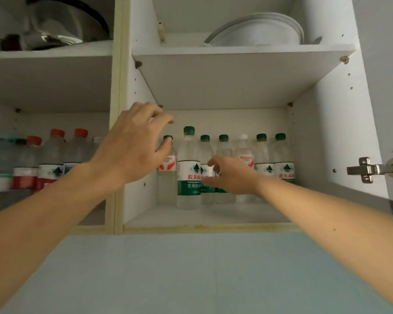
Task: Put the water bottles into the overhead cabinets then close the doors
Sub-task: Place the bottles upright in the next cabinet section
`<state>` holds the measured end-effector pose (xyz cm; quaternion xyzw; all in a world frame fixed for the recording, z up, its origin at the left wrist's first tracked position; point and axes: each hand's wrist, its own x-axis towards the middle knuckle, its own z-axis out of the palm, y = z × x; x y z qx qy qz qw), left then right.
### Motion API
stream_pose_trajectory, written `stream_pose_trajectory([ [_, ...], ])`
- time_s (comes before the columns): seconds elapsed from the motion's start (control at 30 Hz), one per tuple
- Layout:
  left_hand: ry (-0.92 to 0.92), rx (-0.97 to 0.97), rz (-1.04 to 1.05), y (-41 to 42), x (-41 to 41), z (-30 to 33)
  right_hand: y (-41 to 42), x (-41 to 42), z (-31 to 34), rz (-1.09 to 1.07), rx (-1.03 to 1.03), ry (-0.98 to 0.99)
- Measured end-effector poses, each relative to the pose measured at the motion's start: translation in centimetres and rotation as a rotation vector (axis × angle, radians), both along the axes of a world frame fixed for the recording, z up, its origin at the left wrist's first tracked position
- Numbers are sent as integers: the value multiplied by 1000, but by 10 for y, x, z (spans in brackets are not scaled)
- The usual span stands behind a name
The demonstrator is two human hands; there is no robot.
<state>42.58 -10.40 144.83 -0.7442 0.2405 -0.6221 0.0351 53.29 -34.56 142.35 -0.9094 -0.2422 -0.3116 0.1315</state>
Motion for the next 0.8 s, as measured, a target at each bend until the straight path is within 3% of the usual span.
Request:
stream_pose_trajectory([
  [0.17,-52,0,146,35,19,-24,45,21,-2,34,260,230],
  [0.3,-96,-92,-1,44,37,-38,62,35,-1,82,460,430],
  [0.47,-128,-130,-149,47,43,-36,70,43,5,177,528,533],
  [0.8,-138,-136,-150,47,44,-38,92,36,6,237,563,591],
])
